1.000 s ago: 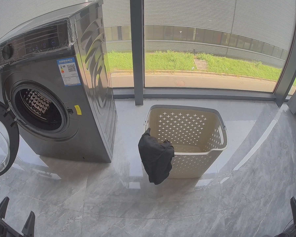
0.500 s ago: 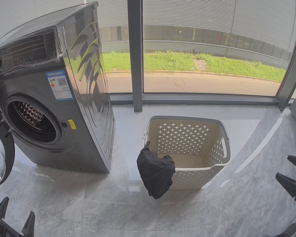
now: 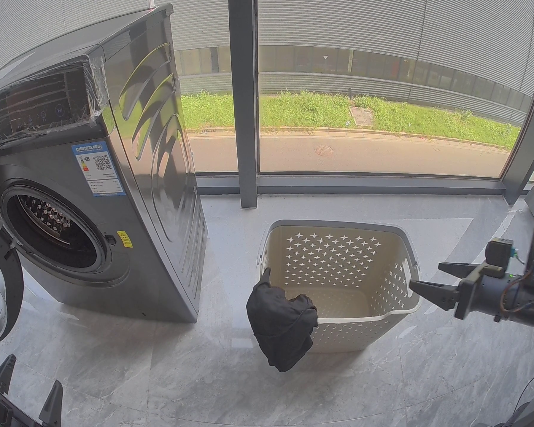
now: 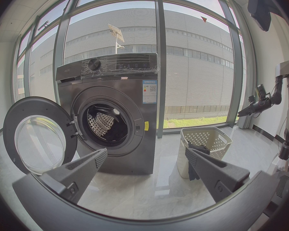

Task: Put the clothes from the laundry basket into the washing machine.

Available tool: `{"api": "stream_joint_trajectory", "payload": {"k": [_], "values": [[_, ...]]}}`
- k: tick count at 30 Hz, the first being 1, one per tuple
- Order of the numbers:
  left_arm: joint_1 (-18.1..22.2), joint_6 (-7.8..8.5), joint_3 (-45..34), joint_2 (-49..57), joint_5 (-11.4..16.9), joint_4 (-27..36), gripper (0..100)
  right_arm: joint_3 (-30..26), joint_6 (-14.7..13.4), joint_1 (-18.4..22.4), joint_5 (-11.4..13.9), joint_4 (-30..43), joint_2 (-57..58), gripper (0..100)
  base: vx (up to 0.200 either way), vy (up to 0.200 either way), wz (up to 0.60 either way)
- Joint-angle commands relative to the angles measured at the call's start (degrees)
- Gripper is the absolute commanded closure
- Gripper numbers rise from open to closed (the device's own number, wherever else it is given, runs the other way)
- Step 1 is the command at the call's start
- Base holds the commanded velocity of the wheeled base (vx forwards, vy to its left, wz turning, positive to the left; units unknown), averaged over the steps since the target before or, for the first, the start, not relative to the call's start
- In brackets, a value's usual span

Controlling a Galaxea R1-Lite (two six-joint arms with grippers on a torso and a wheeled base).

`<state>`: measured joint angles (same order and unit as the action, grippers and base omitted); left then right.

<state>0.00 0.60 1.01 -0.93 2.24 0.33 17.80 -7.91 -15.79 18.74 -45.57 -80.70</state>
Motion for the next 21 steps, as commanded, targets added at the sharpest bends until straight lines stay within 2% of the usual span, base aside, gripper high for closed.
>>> {"api": "stream_joint_trajectory", "payload": {"k": [1,5,9,11,19,21], "values": [[0.00,0.02,-0.92,0.93,-0.05,0.02,0,1.80,-3.16,-9.09,-5.99,-19.82,-28.81,0,0.000,0.200,0.00],[0.00,0.02,-0.92,0.93,-0.05,0.02,0,3.91,-3.43,-10.93,-7.05,-23.43,-35.67,0,0.000,0.000,0.00],[0.00,0.02,-0.92,0.93,-0.05,0.02,0,7.60,-4.74,-12.16,-10.74,-24.92,-40.50,0,0.000,0.000,0.00],[0.00,0.02,-0.92,0.93,-0.05,0.02,0,8.92,-5.45,-12.51,-11.71,-24.66,-41.55,0,0.000,0.000,0.00],[0.00,0.02,-0.92,0.93,-0.05,0.02,0,10.77,-6.41,-12.51,-12.23,-25.10,-44.45,0,0.000,0.000,0.00],[0.00,0.02,-0.92,0.93,-0.05,0.02,0,11.56,-8.35,-12.60,-11.88,-25.62,-45.86,0,0.000,0.000,0.00]]}}
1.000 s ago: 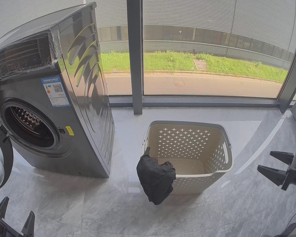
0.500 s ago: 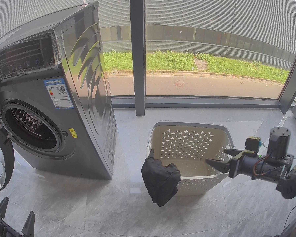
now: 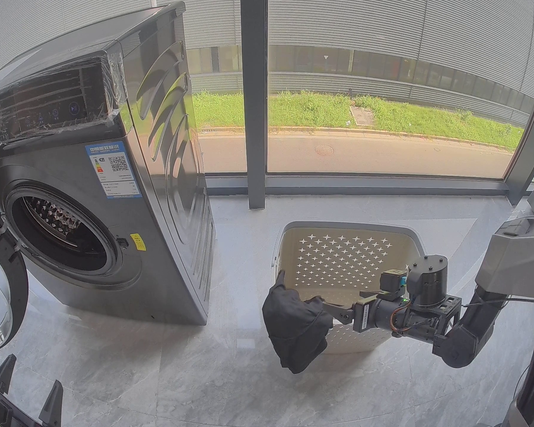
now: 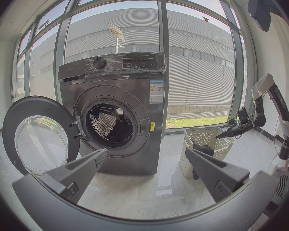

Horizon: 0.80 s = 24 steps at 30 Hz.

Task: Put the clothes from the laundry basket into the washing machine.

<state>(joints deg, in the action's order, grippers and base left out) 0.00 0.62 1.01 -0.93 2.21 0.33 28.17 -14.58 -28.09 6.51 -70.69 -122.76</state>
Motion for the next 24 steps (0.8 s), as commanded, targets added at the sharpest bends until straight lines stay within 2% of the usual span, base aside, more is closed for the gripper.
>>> {"api": "stream_joint_trajectory", "payload": {"k": [1,11,24], "values": [[0.00,-0.01,-0.92,0.93,-0.01,0.02,0,1.80,-2.30,-0.39,0.35,-0.76,-4.42,0,0.000,0.000,0.00],[0.00,-0.01,-0.92,0.93,-0.01,0.02,0,7.34,-8.97,-2.41,0.26,-0.23,-9.78,0,0.000,0.000,0.00],[0.00,-0.01,-0.92,0.93,-0.01,0.02,0,10.41,-9.59,-2.76,1.14,-1.03,-14.00,0,0.000,0.000,0.00]]}}
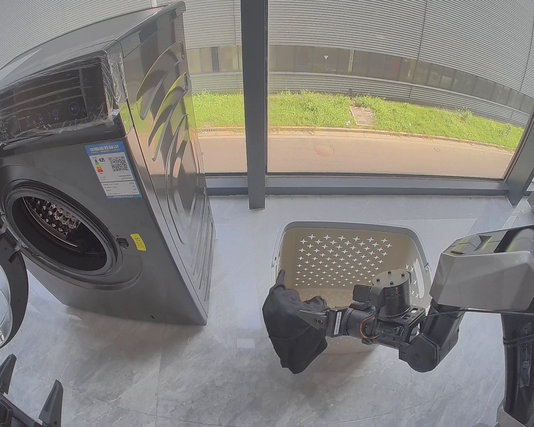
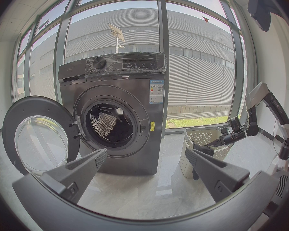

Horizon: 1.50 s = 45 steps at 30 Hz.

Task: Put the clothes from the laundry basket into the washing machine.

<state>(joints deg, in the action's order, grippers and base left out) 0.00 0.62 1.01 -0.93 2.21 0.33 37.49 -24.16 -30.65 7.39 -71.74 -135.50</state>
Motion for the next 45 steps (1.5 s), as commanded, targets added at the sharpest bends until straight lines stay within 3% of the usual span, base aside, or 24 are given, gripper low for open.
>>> {"api": "stream_joint_trajectory", "payload": {"k": [1,16,17,34,40,45], "values": [[0.00,-0.01,-0.92,0.93,-0.01,0.02,0,1.36,-0.01,-0.29,0.26,0.02,-1.44,0,0.000,0.000,0.00],[0.00,-0.01,-0.92,0.93,-0.01,0.02,0,3.65,-0.01,-1.52,0.87,0.11,-3.54,0,0.000,0.000,0.00],[0.00,-0.01,-0.92,0.93,-0.10,0.02,0,3.91,-0.01,-1.52,0.87,0.11,-3.63,100,0.000,0.000,0.00],[0.00,-0.01,-0.92,0.93,-0.27,0.02,0,3.03,-0.10,-0.47,0.70,-0.24,-2.14,100,0.000,0.000,0.00],[0.00,-0.09,-0.92,0.93,-0.27,0.02,0,-0.04,-0.01,-0.03,0.52,-3.05,4.72,100,0.000,0.000,0.00],[0.00,-0.09,-0.92,0.93,-0.45,0.02,0,-4.97,0.08,-1.08,0.26,-3.32,17.37,100,0.000,0.000,0.00]]}}
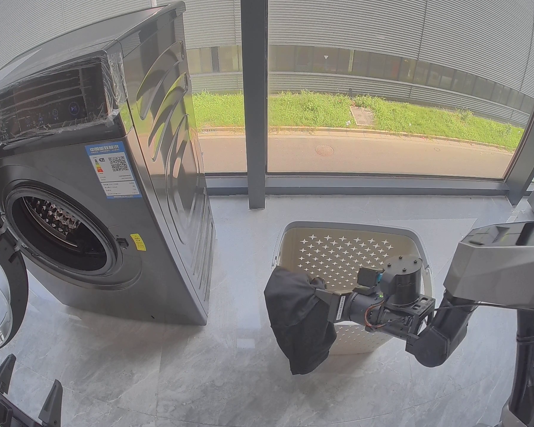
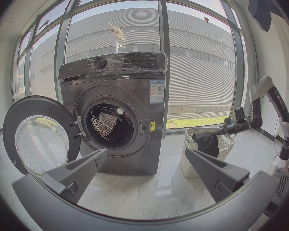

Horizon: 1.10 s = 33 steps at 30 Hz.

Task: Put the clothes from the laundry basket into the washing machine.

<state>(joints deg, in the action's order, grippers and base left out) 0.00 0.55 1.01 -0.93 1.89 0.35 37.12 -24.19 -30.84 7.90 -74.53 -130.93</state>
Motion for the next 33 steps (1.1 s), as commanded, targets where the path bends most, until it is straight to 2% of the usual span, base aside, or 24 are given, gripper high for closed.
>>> {"api": "stream_joint_trajectory", "payload": {"k": [1,8,11,14,17,18,21,25,27,29,30,33], "values": [[0.00,-0.02,-0.92,0.93,-0.13,0.00,0,-5.57,0.19,-1.15,-0.34,-0.53,15.17,100,0.000,0.000,0.00],[0.00,-0.46,-0.92,0.93,-0.22,0.00,0,-11.90,0.98,-6.51,-1.48,-0.17,34.86,100,0.000,0.000,0.00],[0.00,-0.46,-0.92,0.93,-0.57,0.00,0,-11.90,4.41,-7.21,-1.66,0.53,42.07,100,0.000,0.000,0.00],[0.00,-0.46,-0.92,0.93,-0.48,0.00,0,-11.81,8.54,-5.81,-2.27,0.35,44.09,100,0.000,0.000,0.00],[0.00,-0.72,-0.92,0.93,-0.48,-0.09,0,-10.67,12.50,-2.12,-3.59,-0.09,44.35,100,0.000,0.000,0.00],[0.00,-0.72,-0.92,0.93,-0.48,-0.09,0,-10.58,12.67,-2.03,-3.59,-0.09,44.35,100,0.000,0.000,0.00],[0.00,-0.72,-0.92,0.93,-0.48,-0.09,0,-8.20,16.19,0.43,-3.94,0.88,44.71,100,0.000,0.000,0.00],[0.00,-0.64,-0.92,0.93,-0.48,-0.09,0,-7.06,17.24,4.12,-4.30,4.40,45.15,100,0.000,0.000,0.00],[0.00,-0.72,-0.92,0.93,-0.48,-0.09,0,-6.53,17.24,6.85,-6.67,8.88,46.73,100,0.000,0.000,0.00],[0.00,-0.72,-0.92,0.93,-0.48,-0.09,0,-6.27,17.24,6.85,-7.46,10.02,47.52,100,0.000,0.000,0.00],[0.00,-0.72,-0.92,0.93,-0.48,-0.09,0,-5.92,17.24,6.67,-8.95,12.13,49.63,100,0.000,0.000,0.00],[0.00,-0.64,-0.92,0.93,-0.48,-0.09,0,-5.22,17.51,5.62,-9.66,14.86,53.14,100,-0.133,0.000,0.00]]}}
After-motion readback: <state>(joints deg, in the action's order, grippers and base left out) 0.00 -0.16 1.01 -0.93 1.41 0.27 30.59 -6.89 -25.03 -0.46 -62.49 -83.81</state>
